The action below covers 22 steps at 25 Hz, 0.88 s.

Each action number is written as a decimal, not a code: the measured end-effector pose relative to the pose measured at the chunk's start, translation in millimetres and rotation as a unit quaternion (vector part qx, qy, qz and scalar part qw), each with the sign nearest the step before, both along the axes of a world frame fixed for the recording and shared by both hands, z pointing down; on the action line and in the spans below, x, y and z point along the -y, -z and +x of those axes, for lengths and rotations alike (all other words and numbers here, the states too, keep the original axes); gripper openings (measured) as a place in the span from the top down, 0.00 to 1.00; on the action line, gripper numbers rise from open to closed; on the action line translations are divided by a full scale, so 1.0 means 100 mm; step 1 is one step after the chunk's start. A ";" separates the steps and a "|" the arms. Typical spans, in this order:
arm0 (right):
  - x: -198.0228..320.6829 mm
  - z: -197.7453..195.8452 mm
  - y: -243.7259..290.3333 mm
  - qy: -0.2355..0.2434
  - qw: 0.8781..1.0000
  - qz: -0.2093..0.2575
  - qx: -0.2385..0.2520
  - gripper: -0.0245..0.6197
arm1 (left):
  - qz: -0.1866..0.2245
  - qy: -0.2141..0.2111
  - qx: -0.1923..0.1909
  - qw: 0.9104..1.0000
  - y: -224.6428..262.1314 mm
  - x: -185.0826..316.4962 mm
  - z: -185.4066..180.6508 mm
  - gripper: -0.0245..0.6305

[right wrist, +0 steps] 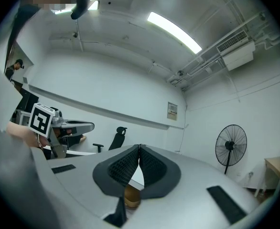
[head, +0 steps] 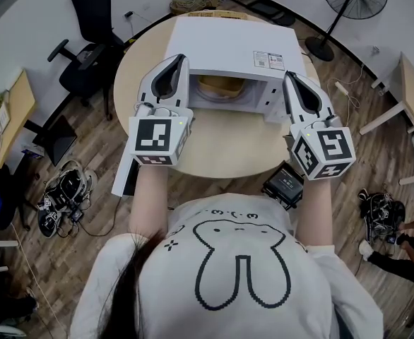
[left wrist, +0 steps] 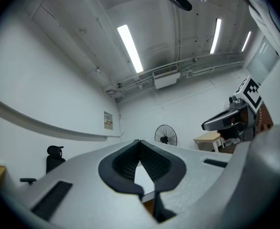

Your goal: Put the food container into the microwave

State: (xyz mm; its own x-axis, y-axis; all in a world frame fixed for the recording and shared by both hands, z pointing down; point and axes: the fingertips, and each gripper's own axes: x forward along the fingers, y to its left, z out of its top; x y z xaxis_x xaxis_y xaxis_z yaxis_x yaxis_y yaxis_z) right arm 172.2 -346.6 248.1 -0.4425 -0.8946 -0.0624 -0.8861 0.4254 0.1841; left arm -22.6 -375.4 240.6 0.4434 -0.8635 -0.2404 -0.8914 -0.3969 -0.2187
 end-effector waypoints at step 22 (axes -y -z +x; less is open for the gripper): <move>-0.01 -0.04 -0.05 -0.002 1.000 -0.005 -0.022 0.92 | -0.003 -0.006 0.007 1.000 0.01 -0.03 -0.01 0.95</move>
State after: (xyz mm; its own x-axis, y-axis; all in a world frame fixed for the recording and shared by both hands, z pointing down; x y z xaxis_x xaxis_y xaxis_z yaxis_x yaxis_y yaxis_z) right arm 167.9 -345.9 253.0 -0.4408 -0.8969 -0.0345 -0.8792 0.4237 0.2179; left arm -23.5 -372.1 240.0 0.4569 -0.8596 -0.2288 -0.8836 -0.4089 -0.2280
